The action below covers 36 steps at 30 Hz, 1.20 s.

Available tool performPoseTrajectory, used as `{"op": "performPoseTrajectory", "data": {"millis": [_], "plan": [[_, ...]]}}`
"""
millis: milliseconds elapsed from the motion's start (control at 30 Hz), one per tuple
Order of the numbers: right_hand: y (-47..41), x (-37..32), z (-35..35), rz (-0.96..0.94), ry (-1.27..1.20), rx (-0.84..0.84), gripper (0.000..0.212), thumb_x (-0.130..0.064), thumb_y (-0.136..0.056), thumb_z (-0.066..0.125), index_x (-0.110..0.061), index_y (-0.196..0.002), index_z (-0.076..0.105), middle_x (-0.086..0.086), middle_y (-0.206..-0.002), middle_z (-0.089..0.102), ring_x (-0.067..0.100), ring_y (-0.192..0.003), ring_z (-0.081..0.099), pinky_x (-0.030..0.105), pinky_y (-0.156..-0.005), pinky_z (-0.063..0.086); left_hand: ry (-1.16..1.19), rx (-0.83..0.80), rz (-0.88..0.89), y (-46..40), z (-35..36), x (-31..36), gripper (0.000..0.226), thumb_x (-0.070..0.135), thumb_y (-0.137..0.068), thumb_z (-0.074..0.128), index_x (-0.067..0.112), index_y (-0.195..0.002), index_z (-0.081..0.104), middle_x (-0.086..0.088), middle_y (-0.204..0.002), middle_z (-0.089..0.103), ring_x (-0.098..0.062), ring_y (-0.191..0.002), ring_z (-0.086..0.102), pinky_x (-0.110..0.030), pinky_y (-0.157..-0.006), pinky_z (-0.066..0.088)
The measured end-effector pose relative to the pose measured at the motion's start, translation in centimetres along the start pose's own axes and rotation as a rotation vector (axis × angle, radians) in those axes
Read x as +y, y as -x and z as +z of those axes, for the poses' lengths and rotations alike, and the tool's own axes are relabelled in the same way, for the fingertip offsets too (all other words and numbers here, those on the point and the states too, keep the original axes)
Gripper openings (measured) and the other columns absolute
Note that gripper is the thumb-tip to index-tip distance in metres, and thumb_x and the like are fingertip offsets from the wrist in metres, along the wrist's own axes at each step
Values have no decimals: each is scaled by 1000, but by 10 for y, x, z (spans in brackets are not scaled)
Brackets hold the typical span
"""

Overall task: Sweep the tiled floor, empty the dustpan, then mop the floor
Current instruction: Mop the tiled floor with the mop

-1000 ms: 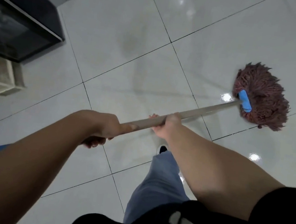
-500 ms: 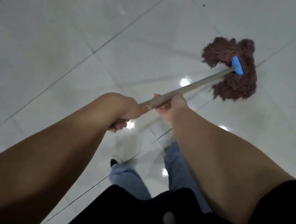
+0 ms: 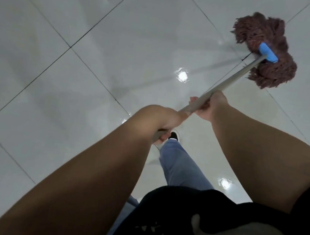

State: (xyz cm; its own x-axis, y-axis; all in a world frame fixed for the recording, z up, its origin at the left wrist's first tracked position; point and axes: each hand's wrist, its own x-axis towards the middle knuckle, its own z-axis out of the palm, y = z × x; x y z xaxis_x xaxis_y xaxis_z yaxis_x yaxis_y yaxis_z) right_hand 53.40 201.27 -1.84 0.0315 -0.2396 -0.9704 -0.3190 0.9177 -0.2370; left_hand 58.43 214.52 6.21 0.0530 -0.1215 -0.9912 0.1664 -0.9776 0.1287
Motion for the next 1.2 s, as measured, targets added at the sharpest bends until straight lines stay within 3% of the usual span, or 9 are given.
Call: {"op": "performPoseTrajectory", "data": {"millis": [67,167,333,400,500,600,700,933,1200], "plan": [[10,34,13,36,68,6,39,-38,-100,30,-3,-119,34,22,-103,61,29,-71,60,41,-60,50,41,16,4,10,1,-41,56,66,-85,40,11,-71,42,0,-44,32,-10,-21,26,-9,-36,31],[34,101,31,117,127,25,36,-38,-99,35,-3,-108,34,19,-80,59,27,-67,60,37,-46,47,92,50,-19,28,-2,-118,54,63,-85,44,12,-70,43,4,-30,32,-9,-19,26,-8,-33,30],[78,251,57,200,162,30,37,-39,-97,43,-3,-106,40,19,-69,57,27,-60,59,38,-39,45,68,87,-35,54,1,-280,61,71,-80,46,12,-67,41,4,-31,32,-11,-23,26,-10,-36,28],[98,324,67,201,186,-30,41,-43,-98,37,-7,-116,38,21,-76,61,28,-67,61,40,-45,47,66,90,-58,70,4,-356,63,73,-78,45,12,-66,40,4,-30,31,-12,-23,25,-8,-36,27],[136,442,85,269,270,-131,54,-49,-98,28,-9,-133,32,24,-104,62,31,-78,60,45,-69,49,61,106,-119,110,6,-477,66,79,-73,45,14,-63,37,3,-35,34,-15,-28,27,-11,-38,28],[188,539,103,410,300,-181,47,-47,-97,32,-10,-126,37,23,-87,56,33,-68,59,47,-74,50,80,130,-244,158,5,-579,67,82,-69,45,16,-63,36,2,-38,36,-15,-32,29,-16,-43,30],[223,596,116,530,312,-288,48,-44,-99,29,-7,-130,35,19,-82,51,31,-80,59,45,-72,49,71,182,-363,195,3,-640,66,79,-73,43,14,-67,37,2,-35,38,-14,-29,30,-15,-42,32],[226,594,107,493,298,-375,51,-52,-97,29,-4,-110,35,20,-81,56,32,-63,61,43,-49,49,-31,186,-418,206,9,-620,69,76,-79,34,8,-75,41,-6,-53,43,-18,-41,35,-20,-44,36],[188,443,101,334,145,-472,52,-53,-97,26,-6,-117,37,20,-67,61,28,-43,64,34,-40,51,-224,329,-405,204,-26,-446,69,79,-75,38,10,-68,43,-2,-37,44,-18,-30,38,-18,-40,37]]}}
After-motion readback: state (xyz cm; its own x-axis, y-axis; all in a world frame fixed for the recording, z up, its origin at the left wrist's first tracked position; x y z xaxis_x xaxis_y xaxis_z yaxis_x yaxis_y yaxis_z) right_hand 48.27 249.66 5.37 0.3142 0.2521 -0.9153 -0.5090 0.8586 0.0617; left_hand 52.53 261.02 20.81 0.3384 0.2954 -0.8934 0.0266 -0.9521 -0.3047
